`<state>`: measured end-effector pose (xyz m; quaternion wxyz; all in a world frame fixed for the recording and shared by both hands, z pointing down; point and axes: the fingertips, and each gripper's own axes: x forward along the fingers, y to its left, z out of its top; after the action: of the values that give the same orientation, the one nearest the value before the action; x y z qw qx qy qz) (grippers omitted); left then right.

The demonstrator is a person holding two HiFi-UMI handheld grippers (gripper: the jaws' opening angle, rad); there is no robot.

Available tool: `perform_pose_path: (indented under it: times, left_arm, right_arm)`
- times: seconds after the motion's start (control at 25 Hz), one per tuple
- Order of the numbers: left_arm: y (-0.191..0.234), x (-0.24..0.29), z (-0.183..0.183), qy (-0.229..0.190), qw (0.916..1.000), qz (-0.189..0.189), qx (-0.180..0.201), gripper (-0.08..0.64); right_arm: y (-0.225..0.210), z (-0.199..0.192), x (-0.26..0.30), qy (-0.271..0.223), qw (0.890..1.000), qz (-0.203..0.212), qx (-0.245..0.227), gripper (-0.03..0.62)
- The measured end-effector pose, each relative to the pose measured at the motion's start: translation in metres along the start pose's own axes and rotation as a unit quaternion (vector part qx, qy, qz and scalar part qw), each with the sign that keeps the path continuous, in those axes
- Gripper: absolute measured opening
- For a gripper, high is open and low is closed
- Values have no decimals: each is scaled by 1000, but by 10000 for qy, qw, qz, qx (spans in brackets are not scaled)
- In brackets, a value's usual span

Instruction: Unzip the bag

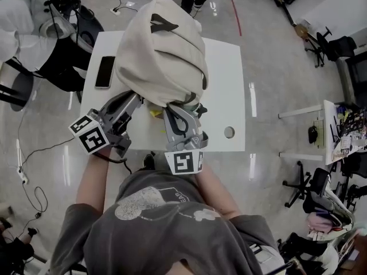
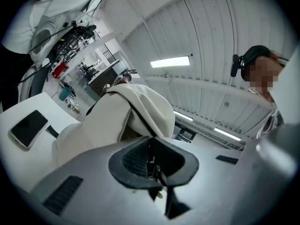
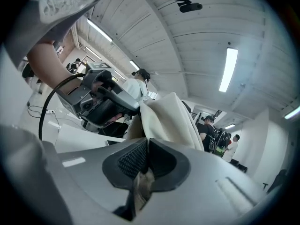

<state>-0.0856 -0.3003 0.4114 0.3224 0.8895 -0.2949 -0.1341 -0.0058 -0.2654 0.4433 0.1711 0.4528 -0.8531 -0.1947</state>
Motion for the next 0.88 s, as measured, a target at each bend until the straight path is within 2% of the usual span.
perform_pose_path:
  times: [0.12, 0.32, 0.48, 0.68, 0.88]
  left_arm:
    - [-10, 9, -1, 179, 9994, -50, 307, 38]
    - [-24, 11, -6, 342, 9978, -205, 522, 38]
    - [-39, 8, -10, 514, 9947, -363, 816, 38]
    - [-55, 8, -16, 633, 9912, -580, 1012, 38]
    - [-64, 7, -24, 780, 9886, -747, 1047, 38]
  right_arm:
    - [-6, -6, 2, 52, 10000, -29, -52, 18]
    - [-2, -12, 8, 114, 9999, -65, 23, 61]
    - [-3, -11, 8, 147, 9998, -126, 35, 147]
    - [-2, -13, 13, 339, 9987, -282, -261, 155]
    - [-3, -10, 16, 515, 9974, -465, -218, 155]
